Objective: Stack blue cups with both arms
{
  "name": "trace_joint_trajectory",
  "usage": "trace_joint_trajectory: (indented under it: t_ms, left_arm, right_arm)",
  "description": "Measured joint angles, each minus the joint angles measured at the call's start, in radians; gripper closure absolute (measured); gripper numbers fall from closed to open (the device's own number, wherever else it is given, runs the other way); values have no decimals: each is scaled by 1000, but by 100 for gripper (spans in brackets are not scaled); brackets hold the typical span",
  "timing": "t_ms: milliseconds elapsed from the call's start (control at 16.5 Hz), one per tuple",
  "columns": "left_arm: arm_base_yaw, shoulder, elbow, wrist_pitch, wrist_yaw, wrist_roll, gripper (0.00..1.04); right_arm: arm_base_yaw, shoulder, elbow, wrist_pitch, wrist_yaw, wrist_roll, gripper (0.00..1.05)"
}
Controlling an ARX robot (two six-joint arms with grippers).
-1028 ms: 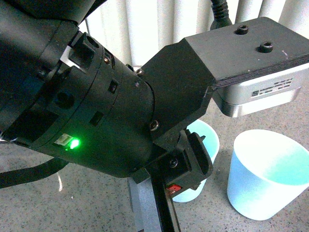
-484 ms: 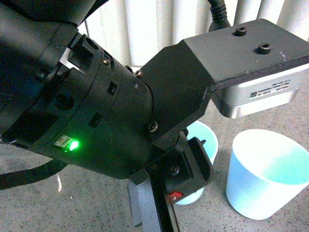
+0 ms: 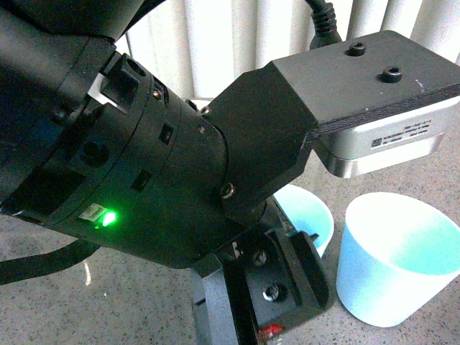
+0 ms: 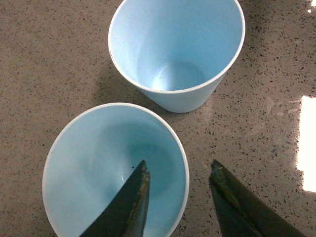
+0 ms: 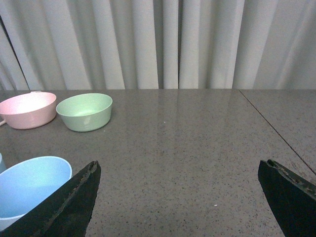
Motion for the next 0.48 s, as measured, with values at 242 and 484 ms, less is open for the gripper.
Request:
trace_joint_trajectory:
  t_ms: [242, 484]
  left_arm:
    - [139, -128, 90, 104, 140, -132, 7]
    - [513, -430, -15, 522, 33, -649, 7]
  right_arm:
    - [0, 0, 0, 0, 0, 0, 7]
    - [0, 0, 0, 0, 0, 0, 7]
